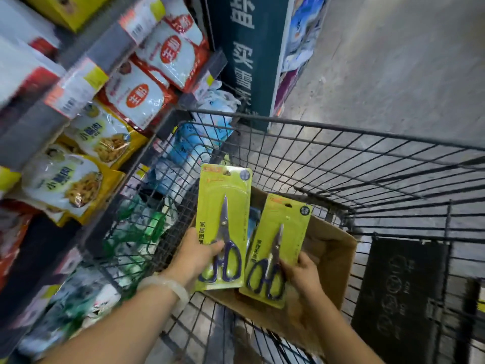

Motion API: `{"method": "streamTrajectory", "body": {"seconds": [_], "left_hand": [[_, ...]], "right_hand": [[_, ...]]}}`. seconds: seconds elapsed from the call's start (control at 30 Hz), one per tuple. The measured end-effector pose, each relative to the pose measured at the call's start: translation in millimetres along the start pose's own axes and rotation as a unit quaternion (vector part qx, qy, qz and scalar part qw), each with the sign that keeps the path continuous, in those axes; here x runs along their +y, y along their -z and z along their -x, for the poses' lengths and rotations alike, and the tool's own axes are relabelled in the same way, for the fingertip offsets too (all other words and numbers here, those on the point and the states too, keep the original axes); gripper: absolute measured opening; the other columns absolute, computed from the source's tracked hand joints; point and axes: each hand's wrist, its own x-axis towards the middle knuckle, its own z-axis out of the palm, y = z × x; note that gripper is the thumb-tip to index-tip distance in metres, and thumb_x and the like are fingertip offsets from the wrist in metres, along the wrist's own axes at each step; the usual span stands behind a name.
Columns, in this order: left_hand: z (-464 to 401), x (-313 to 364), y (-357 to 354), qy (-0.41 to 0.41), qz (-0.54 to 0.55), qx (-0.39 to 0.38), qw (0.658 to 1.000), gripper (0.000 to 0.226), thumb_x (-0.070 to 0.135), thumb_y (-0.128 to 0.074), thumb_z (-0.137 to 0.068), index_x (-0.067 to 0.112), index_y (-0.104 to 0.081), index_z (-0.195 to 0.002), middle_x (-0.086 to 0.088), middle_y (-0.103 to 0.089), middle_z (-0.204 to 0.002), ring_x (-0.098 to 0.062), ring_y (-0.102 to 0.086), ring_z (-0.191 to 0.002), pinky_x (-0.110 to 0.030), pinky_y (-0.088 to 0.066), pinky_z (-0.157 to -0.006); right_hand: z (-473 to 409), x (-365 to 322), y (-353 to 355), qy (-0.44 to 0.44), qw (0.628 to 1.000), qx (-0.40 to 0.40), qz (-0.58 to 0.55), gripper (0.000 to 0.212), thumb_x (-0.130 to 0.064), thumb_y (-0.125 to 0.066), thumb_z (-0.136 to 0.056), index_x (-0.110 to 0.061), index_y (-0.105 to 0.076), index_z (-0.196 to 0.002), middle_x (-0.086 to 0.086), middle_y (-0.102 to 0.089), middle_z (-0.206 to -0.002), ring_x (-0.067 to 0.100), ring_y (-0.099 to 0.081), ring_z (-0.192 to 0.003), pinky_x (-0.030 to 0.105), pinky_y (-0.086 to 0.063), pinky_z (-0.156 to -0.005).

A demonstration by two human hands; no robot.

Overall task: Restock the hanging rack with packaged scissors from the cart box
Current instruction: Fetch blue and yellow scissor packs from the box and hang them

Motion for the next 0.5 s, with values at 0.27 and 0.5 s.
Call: {"method": "streamTrajectory", "body": {"seconds": [0.27,0.5], "left_hand": [[33,2,63,-0.062,0.083,0.026,0.994,0.075,0.047,-0.076,-0.064,0.012,-0.051,-0.125,-0.008,-0.061,-0.127,-0.027,-0.059,-0.114,-0.048,-0.047,-0.099],[125,-38,163,-0.121,0.191,0.084,0.970,0.017,0.011,-0.068,-0.086,0.025,-0.060,-0.087,-0.001,-0.070,-0.098,-0.024,-0.066,-0.097,-0.046,-0.051,-0.092]], "right_hand": [[68,-113,-33,0.192,0.974,-0.122,0.015,0.022,0.001,-0.062,-0.085,-0.019,-0.064,-0.094,0.006,-0.073,-0.099,0.021,-0.068,-0.088,0.038,-0.056,-0.079],[165,-132,-117,0.282,0.933,-0.217,0.049,0.019,0.005,-0.062,-0.083,-0.007,-0.064,-0.098,0.007,-0.073,-0.088,0.021,-0.068,-0.078,0.035,-0.056,-0.072]]}}
